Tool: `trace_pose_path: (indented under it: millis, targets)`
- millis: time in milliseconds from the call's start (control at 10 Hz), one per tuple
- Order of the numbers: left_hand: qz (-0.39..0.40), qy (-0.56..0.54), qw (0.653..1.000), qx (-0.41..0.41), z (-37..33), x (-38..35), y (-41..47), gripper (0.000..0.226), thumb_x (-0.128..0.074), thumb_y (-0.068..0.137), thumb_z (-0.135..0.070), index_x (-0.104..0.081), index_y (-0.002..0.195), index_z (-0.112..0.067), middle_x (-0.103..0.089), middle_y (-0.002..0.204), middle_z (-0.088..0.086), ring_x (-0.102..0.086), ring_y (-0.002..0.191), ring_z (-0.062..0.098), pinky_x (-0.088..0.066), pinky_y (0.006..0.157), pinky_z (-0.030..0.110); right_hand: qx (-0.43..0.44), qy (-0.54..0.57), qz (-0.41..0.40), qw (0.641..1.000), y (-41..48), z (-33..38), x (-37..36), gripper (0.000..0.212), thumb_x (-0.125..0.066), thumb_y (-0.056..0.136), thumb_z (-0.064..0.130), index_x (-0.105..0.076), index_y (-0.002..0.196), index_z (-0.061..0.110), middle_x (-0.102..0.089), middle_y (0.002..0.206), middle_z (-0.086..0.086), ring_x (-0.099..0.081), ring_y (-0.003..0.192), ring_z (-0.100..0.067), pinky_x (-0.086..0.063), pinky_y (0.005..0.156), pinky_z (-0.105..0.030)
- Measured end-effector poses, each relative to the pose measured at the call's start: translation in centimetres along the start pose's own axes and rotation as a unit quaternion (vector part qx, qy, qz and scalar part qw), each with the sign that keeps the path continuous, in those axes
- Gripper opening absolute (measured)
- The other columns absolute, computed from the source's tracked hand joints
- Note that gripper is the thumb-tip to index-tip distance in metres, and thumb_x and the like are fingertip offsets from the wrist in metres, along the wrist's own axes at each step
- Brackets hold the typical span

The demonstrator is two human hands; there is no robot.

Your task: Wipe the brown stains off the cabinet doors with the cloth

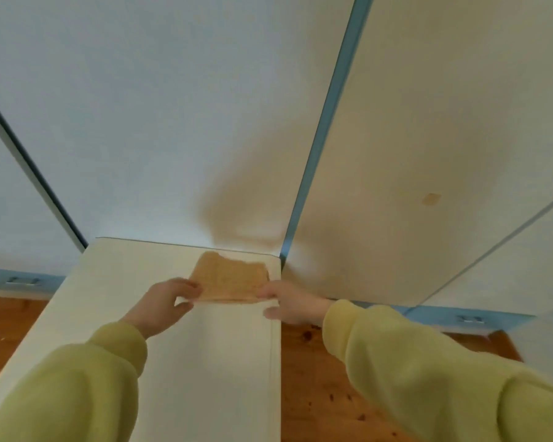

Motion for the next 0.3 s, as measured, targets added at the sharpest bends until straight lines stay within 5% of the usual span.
trace_pose_path:
  millis: [100, 300]
  targets:
    - [0.185, 0.082, 0.978, 0.045, 3.6, -8.2, -1.9, 0.043, -0.052, 0.09, -0.018, -0.044, 0.132, -0.02, -0.032, 0.147, -0.005, -0.034, 0.132, 0.011, -0.021, 0.109, 0.019, -0.042, -0.12, 0.173, 0.977, 0.7, -2.8, -7.0, 0.057, -0.049, 0.094, 0.02, -0.024, 0.145, 0.013, -0.021, 0.153, -0.006, -0.021, 0.14, -0.024, -0.02, 0.114, -0.037]
    - [0.064, 0.123, 0.989, 0.041, -1.8, -2.0, -0.8, 0.042, -0.031, 0.099, -0.02, -0.031, 0.14, -0.019, -0.018, 0.153, 0.002, -0.018, 0.14, 0.018, -0.017, 0.112, 0.03, -0.037, -0.096, 0.087, 0.991, -1.6, -0.4, -1.6, 0.048, -0.038, 0.097, 0.014, -0.025, 0.144, 0.011, -0.026, 0.151, -0.008, -0.027, 0.137, -0.025, -0.025, 0.11, -0.034]
Point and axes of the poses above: each hand's wrist, its own y-axis towards the middle knuckle, its own x-axis out of the back of the hand, z = x × y, the point moved 9 cm from there along y, towards the middle knuckle
